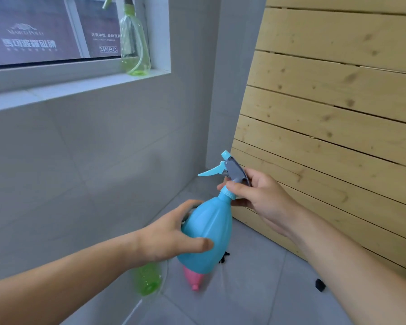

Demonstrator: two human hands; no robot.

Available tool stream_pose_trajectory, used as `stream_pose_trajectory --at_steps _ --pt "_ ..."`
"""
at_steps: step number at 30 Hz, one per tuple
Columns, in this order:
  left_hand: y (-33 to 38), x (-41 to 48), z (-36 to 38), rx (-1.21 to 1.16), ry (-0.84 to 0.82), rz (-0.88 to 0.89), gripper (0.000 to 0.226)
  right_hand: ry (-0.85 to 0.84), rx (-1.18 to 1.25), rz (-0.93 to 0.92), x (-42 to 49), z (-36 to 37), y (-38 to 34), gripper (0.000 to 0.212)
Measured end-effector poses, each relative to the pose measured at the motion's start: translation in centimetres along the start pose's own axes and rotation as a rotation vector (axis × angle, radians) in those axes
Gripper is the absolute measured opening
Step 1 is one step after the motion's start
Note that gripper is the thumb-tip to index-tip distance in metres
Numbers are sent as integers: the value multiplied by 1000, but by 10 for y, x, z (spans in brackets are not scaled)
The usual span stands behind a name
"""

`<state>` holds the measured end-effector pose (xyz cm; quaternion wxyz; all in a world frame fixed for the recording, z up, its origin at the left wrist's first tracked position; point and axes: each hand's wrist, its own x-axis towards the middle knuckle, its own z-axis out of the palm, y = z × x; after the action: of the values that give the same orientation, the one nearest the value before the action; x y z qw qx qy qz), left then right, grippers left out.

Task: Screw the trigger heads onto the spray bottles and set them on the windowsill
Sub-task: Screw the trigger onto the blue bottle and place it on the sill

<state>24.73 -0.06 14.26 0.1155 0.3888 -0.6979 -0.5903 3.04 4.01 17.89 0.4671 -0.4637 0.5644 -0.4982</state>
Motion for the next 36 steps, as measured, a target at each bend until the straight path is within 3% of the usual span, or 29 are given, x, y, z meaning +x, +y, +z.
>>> stream_pose_trajectory --at_steps 4,8,12,21,28,33,36 --pt "2 2 1 18 -33 8 69 -110 23 15 -1 -4 5 34" --pt "2 4 -3 15 -37 -2 68 -134 25 2 -1 -8 7 30" --pt "3 5 -1 -8 -35 -47 56 -64 -54 -14 -2 -3 9 24" --pt "6 8 2 -12 30 -95 75 89 119 54 -1 3 13 23" --pt "11 8 10 -64 -8 -164 53 167 86 56 2 4 19 22" --pt "11 14 17 76 76 -187 78 192 85 56 2 6 22 19" --pt "9 15 22 68 50 -208 80 186 62 68 2 9 24 18"
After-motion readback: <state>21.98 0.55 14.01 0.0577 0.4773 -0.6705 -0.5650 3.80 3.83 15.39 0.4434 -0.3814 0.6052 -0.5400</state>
